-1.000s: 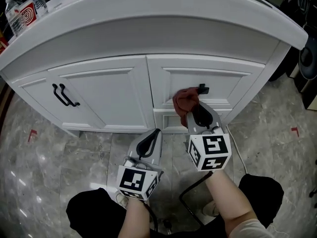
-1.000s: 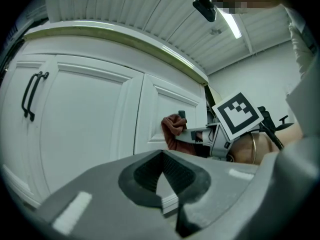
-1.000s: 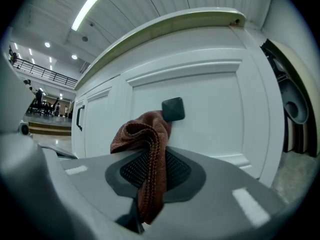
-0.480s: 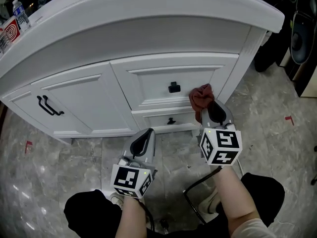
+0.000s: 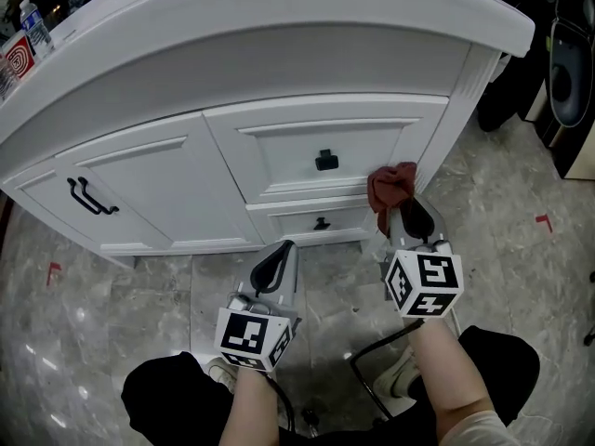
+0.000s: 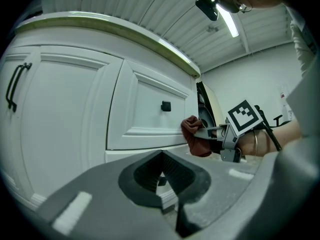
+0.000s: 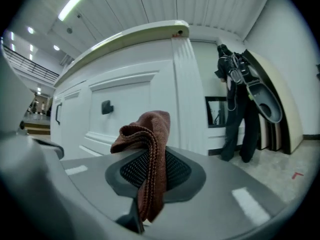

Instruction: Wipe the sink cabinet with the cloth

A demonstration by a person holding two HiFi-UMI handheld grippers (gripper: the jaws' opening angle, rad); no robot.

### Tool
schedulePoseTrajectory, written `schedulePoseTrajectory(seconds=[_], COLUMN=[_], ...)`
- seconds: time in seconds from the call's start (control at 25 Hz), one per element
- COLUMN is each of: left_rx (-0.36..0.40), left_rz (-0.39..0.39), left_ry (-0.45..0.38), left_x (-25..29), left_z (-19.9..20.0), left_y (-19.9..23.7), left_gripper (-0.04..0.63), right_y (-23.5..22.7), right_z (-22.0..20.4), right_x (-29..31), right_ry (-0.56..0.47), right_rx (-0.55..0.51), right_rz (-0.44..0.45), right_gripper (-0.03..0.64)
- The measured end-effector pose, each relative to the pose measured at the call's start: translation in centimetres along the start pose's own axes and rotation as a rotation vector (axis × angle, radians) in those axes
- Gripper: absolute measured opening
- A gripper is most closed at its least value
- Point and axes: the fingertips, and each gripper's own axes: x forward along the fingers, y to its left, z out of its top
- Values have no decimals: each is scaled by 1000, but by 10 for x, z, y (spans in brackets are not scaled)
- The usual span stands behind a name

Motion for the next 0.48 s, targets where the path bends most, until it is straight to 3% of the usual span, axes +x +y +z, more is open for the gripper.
schedulePoseTrajectory(seconds=[0.12,0.24,0.48], left_rx=[-4,-10,-39], left_rz=[29,59,124], left_ry=[9,18,-1], left_x=[-8,-17,-34], left_z=[-6,-11,-11], left_y=[11,26,59], left_gripper=[0,0,0], right_y=[62,117,187], right_z=[-13,-35,-61], right_x=[9,18,42], right_ry=[15,68,126], right_rx=[-14,-54,-18], right_rz=[175,277,366], right_gripper=[91,92,92])
